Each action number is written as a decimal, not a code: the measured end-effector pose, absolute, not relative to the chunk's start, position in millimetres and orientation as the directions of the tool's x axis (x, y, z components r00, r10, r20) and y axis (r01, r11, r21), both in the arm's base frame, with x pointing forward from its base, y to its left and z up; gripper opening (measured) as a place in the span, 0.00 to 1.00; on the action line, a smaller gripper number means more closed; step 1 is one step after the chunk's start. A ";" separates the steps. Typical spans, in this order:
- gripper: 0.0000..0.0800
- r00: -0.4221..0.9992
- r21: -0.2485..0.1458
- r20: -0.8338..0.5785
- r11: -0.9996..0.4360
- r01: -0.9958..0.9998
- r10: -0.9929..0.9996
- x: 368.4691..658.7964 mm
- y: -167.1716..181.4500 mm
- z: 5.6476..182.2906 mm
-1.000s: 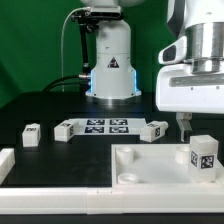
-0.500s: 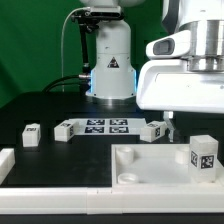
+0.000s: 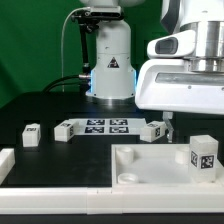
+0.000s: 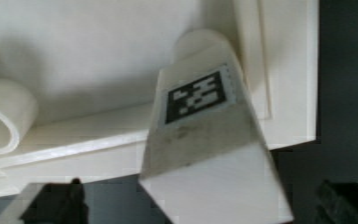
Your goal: Assemble one leg
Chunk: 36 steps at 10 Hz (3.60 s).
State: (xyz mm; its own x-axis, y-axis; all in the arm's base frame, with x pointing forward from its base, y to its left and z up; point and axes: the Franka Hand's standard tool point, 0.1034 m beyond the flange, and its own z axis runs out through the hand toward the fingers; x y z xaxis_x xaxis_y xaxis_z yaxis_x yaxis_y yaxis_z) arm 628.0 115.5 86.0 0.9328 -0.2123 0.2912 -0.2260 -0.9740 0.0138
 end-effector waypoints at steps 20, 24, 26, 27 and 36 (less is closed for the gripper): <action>0.36 0.959 0.005 0.157 -0.971 -0.240 -0.236 629.7 101.8 81.3; 0.36 0.935 -0.008 0.157 -0.947 -0.320 -0.317 629.7 101.3 81.3; 0.36 0.812 -0.044 0.147 -0.823 -0.566 -0.565 628.8 98.0 81.5; 0.36 0.736 -0.048 0.150 -0.749 -0.661 -0.660 628.2 93.2 82.3; 0.67 0.446 -0.064 0.181 -0.463 -0.884 -0.877 623.2 70.5 82.2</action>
Offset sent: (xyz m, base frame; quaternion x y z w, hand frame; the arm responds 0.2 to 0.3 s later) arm 0.0006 0.0032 0.0020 0.0485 -0.1901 -0.0295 0.9801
